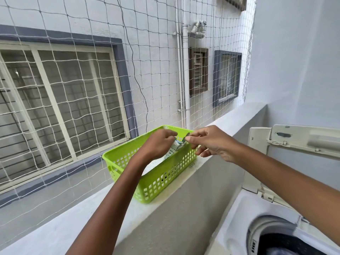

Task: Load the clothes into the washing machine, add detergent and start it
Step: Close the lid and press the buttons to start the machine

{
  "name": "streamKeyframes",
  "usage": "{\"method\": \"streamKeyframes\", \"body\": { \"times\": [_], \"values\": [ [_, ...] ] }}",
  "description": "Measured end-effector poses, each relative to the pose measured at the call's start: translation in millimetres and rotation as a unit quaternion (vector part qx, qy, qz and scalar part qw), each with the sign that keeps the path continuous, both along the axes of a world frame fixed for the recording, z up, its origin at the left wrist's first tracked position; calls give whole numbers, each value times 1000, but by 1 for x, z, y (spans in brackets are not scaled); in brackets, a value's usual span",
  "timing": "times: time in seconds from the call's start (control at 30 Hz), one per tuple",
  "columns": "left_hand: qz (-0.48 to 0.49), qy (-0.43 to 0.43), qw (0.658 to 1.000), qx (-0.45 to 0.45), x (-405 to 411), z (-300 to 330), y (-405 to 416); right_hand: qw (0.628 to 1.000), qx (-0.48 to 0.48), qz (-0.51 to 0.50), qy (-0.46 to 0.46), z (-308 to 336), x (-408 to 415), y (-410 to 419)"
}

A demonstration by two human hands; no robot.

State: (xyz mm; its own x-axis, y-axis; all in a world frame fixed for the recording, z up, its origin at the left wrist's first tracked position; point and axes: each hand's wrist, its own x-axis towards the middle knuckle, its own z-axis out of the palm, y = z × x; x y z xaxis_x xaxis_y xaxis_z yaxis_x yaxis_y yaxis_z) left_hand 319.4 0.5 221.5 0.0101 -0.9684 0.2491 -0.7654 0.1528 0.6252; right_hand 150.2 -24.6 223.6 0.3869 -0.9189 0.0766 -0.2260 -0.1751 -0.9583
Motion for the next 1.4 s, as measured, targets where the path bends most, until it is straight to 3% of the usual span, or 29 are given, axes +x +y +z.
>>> {"method": "streamKeyframes", "body": {
  "times": [0.2, 0.43, 0.57, 0.7, 0.93, 1.17, 1.4],
  "values": [
    [-29, 55, 985, -159, -24, 11, 13, 999, 0, -34, -19, -8, -26, 14],
    [-171, 119, 961, -185, -88, 3, 17, 993, -8, -104, -59, -20, -78, 36],
    [-252, 201, 940, -112, -130, -22, 13, 984, 16, -162, -69, -39, -128, 56],
    [-316, 230, 921, -1, -174, -66, 5, 965, 64, -241, -76, -77, -186, 85],
    [-385, 231, 874, 185, -257, -167, 1, 892, 179, -406, -83, -160, -270, 153],
    [-380, 185, 843, 331, -292, -245, 10, 837, 246, -474, -118, -213, -313, 182],
    [-276, 200, 840, 422, -311, -272, -6, 820, 291, -471, -146, -257, -320, 140]
  ]
}}
